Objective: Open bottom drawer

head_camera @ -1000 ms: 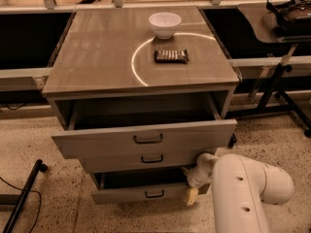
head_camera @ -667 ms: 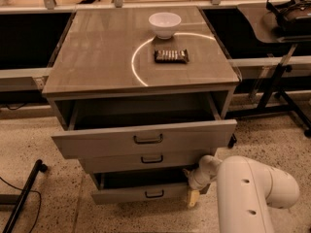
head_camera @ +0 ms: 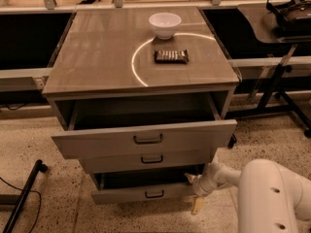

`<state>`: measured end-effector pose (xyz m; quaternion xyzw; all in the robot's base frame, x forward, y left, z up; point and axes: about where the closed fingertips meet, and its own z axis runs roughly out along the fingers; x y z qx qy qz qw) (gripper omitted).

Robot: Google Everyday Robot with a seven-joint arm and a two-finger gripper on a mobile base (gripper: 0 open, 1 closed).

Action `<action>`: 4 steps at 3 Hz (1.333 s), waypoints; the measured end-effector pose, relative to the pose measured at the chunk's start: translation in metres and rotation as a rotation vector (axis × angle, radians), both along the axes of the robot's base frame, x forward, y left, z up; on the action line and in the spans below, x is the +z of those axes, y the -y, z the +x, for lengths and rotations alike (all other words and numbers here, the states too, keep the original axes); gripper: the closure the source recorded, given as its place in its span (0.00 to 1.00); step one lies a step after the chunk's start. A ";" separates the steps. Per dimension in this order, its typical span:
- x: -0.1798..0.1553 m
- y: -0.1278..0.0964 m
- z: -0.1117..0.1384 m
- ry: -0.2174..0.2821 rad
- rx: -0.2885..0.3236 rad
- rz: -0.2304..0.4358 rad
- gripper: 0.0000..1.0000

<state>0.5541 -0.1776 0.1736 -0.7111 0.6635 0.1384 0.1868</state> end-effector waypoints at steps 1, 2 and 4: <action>0.015 0.004 -0.019 0.014 0.023 0.024 0.00; 0.032 0.020 -0.038 0.031 0.034 0.041 0.00; 0.073 0.074 -0.062 0.065 0.003 0.047 0.00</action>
Offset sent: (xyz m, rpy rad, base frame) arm -0.0596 -0.0469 0.0565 0.0581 -0.0615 0.0414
